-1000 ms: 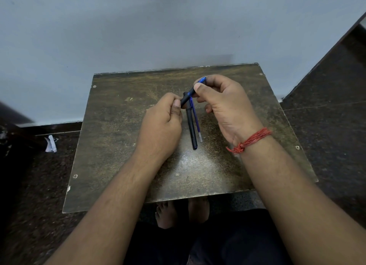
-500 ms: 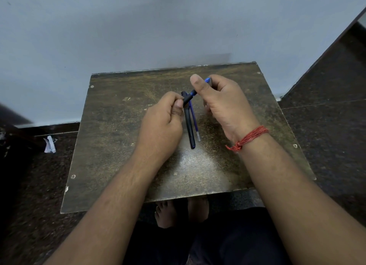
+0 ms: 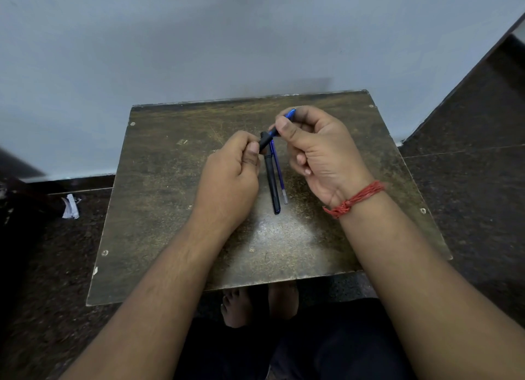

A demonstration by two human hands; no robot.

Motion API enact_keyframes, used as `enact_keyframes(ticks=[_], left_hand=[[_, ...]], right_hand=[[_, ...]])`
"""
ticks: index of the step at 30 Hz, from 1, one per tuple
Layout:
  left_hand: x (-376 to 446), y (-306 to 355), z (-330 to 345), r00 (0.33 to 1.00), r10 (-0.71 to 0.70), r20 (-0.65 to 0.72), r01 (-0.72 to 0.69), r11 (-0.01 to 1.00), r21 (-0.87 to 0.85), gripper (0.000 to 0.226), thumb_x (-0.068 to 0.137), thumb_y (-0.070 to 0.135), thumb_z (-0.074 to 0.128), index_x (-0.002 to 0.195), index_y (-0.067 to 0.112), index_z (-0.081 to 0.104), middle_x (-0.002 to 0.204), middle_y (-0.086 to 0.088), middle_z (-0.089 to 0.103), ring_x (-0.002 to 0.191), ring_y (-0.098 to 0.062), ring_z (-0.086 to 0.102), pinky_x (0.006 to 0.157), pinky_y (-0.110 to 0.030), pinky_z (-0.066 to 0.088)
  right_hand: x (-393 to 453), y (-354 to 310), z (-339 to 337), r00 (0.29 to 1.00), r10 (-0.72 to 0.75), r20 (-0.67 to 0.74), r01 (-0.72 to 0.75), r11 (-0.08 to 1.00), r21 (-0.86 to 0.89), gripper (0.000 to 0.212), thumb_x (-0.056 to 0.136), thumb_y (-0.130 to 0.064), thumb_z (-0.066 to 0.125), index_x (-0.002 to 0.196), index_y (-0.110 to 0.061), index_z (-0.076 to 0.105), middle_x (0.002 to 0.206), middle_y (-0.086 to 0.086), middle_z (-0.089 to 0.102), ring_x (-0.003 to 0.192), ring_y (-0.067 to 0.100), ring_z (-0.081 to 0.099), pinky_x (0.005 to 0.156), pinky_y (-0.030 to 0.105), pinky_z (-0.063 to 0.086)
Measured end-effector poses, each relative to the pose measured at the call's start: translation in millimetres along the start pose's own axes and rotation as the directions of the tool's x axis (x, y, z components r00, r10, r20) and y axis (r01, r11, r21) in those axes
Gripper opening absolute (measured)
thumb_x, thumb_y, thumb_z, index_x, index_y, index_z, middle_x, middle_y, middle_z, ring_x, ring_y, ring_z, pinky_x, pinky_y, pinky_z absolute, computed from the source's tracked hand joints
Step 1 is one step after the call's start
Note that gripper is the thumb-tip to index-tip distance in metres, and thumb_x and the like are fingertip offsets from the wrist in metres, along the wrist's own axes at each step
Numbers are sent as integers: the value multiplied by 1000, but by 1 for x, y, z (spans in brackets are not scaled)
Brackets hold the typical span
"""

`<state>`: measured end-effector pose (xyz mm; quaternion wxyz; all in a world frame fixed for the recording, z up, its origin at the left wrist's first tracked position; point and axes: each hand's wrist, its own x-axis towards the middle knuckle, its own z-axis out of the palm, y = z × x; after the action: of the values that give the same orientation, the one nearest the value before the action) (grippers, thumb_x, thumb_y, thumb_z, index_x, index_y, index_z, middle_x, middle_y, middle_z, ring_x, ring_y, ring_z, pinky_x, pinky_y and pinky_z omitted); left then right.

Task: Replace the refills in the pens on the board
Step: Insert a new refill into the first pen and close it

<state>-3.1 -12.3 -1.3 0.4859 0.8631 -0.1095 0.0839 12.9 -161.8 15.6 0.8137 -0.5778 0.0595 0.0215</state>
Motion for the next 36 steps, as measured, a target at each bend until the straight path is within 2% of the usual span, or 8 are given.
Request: enact_keyframes(ticks=[3, 6, 12, 16, 20, 24, 30, 36], left_hand=[[0, 2, 2, 1000, 3, 9, -3, 1000, 16, 21, 102, 25, 42, 90, 16, 57, 63, 5, 54, 54, -8, 46, 52, -28, 36], [-1, 3, 1, 1000, -4, 8, 4, 1000, 11, 22, 103, 23, 42, 92, 13, 58, 63, 4, 54, 54, -7, 45, 51, -26, 35], [0, 3, -1, 1000, -20, 10, 19, 1000, 17, 23, 104, 22, 41, 93, 12, 59, 64, 7, 54, 54, -4, 46, 49, -17, 32], [-1, 4, 0, 1000, -11, 16, 11, 1000, 11, 22, 104, 21, 42, 92, 13, 58, 63, 5, 54, 53, -5, 46, 49, -19, 33], [-1, 7, 1, 1000, -6, 16, 6, 1000, 3, 22, 104, 21, 42, 91, 13, 58, 62, 7, 53, 54, -6, 46, 49, -18, 33], [-1, 5, -1, 1000, -16, 5, 16, 1000, 7, 23, 104, 24, 40, 95, 16, 60, 64, 7, 54, 53, -5, 46, 48, -19, 33], [0, 4, -2, 1000, -28, -12, 28, 1000, 2, 23, 104, 22, 40, 94, 15, 60, 63, 7, 54, 53, -5, 46, 49, -19, 33], [-1, 4, -2, 1000, -10, -1, 10, 1000, 5, 23, 103, 23, 41, 94, 14, 60, 64, 6, 55, 53, -4, 47, 50, -21, 34]], right_hand=[[1, 4, 2, 997, 3, -71, -5, 1000, -30, 21, 89, -18, 73, 83, -14, 53, 81, 17, 50, 39, 6, 35, 35, 14, 22], [-1, 4, 3, 996, 16, -82, -22, 997, -68, 25, 89, -29, 73, 88, -15, 52, 78, 8, 57, 41, 7, 39, 36, 15, 25], [-5, -3, 1, 1000, 18, 6, -18, 1000, -3, 15, 97, -7, 59, 112, -5, 63, 104, 8, 74, 40, 4, 40, 34, 15, 23], [-6, -5, 5, 999, -27, -19, 27, 999, -35, 3, 94, -6, 64, 95, -8, 62, 85, 10, 68, 37, 2, 38, 33, 14, 26], [-7, -3, 10, 994, -46, -102, 35, 994, -107, 23, 92, -20, 70, 81, -13, 50, 69, 9, 47, 37, 3, 36, 33, 14, 24], [-8, -5, 8, 992, -45, -120, 27, 989, -145, 24, 96, -32, 63, 88, -11, 53, 80, 14, 57, 43, 8, 35, 35, 14, 25], [-6, -4, 2, 999, -38, -29, 36, 997, -67, 17, 99, -9, 58, 113, -4, 65, 94, 6, 72, 40, 7, 32, 35, 15, 24], [-5, -3, 7, 994, -40, -98, 32, 996, -80, 11, 93, -15, 69, 85, -14, 61, 82, 17, 55, 37, 4, 32, 34, 14, 23]])
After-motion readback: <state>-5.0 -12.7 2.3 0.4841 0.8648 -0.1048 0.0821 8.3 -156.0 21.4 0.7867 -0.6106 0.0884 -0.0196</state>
